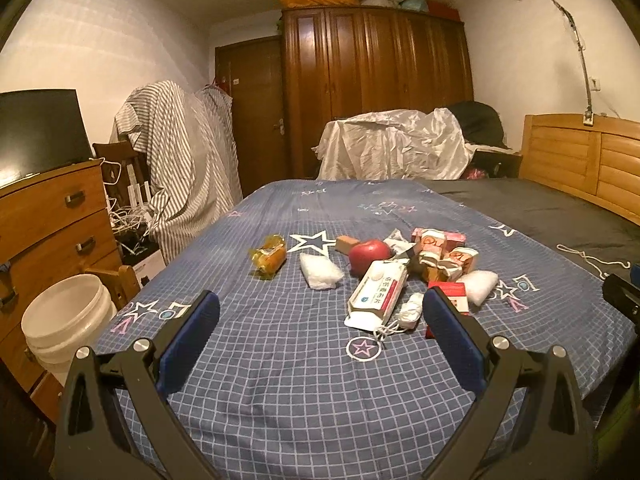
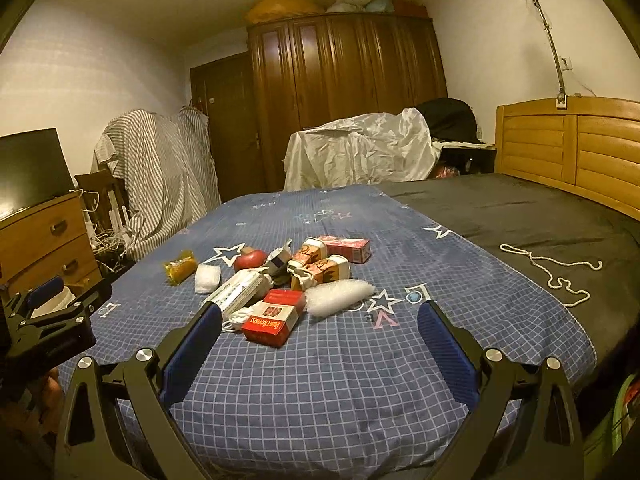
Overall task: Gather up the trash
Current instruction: 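Move both tools toward the pile of trash on the bedspread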
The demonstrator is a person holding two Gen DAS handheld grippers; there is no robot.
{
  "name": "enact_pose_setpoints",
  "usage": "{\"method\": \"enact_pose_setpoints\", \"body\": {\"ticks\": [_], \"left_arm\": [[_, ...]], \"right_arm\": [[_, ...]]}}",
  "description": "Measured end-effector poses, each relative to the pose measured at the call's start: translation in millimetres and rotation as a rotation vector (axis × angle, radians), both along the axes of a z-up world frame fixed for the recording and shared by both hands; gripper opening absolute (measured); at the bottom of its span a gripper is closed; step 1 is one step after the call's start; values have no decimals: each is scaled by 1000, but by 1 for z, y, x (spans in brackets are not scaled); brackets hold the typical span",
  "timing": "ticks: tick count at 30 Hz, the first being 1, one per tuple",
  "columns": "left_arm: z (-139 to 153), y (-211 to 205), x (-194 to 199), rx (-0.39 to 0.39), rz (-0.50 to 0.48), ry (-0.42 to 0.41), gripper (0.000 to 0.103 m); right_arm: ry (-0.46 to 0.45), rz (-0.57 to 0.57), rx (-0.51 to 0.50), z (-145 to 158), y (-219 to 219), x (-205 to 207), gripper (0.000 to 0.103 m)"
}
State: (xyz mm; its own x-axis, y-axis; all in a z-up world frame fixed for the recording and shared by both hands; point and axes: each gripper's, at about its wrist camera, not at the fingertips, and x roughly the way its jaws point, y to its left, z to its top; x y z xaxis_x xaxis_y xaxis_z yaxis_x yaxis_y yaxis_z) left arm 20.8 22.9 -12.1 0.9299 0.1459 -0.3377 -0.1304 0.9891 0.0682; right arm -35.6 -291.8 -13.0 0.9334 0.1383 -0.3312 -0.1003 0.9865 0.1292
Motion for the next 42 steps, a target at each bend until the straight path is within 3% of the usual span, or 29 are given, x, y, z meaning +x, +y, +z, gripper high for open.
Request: {"method": "enact_pose_setpoints", "body": {"ticks": [32, 42], "left_arm": [[-17, 6, 16, 14, 64, 84, 98], [-18, 6, 30, 47, 44, 214, 98]], "right_arm": [[57, 17, 11, -15, 5, 16, 98], [64, 27, 5, -18, 8, 19, 98]]}}
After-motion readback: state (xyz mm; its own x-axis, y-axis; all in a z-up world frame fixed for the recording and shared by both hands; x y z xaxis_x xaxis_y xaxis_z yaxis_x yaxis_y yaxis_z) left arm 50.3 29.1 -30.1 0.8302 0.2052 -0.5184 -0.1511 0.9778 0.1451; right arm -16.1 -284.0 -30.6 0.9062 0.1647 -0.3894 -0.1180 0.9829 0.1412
